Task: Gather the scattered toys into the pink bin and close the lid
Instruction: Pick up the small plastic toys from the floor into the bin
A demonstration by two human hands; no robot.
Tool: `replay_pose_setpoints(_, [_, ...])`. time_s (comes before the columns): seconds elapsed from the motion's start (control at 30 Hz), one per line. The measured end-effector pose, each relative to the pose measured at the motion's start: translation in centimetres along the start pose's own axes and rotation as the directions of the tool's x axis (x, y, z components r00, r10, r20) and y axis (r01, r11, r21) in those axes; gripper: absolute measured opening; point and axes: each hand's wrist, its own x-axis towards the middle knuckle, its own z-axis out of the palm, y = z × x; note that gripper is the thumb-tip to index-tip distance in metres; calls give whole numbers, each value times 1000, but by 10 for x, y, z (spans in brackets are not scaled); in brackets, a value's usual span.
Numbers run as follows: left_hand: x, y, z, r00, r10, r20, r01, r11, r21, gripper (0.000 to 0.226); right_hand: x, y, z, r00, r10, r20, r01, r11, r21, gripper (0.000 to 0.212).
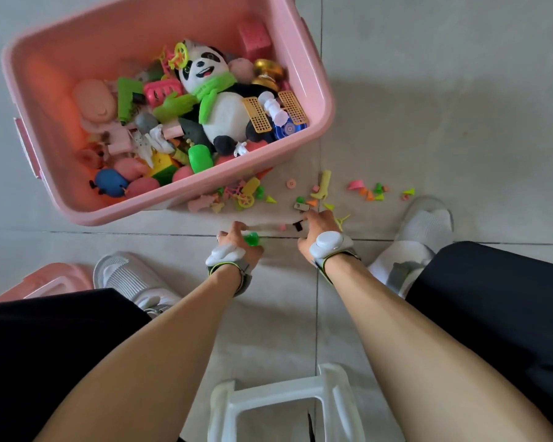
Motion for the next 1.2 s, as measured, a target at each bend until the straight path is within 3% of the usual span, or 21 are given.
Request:
replay_pose_setpoints(0.13, [7, -6, 9, 981, -155, 117, 173, 972, -162, 43, 8, -6, 10, 998, -45, -50, 46, 999, 24, 62])
replay_pose_setpoints(0.3, [61, -41, 50, 951, -261, 165, 301, 904, -304, 46, 19, -21, 31, 982, -114, -153, 121, 992, 39, 40])
replay_pose_setpoints(0.5, [19, -19, 12, 980, -157, 119, 193, 881, -431, 53, 27, -43, 40, 989, -73, -131, 63, 995, -78, 38])
replay_pose_setpoints(0.6, [21, -22, 10, 976, -174, 134, 216, 864, -455, 59, 29, -48, 46, 992, -66, -111, 56, 994, -90, 29])
replay_pose_setpoints(0.77, [48, -40, 28, 956, -250, 154, 292, 856, -426, 52, 31, -50, 48, 990, -101, -97, 87, 987, -137, 31])
replay_pose_setpoints(0.97, [64, -44, 39, 955, -264, 139, 298, 842, -450, 50, 36, -45, 49, 993, -88, -84, 81, 993, -84, 29])
replay_pose_setpoints(1.1, [36, -24, 20, 977, -179, 116, 212, 858, -468, 47, 35, -42, 46, 993, -67, -95, 64, 998, -26, 29])
replay_pose_setpoints(1.2, [46, -31, 27, 963, -233, 133, 268, 848, -457, 50, 34, -40, 46, 993, -86, -79, 83, 996, -42, 29])
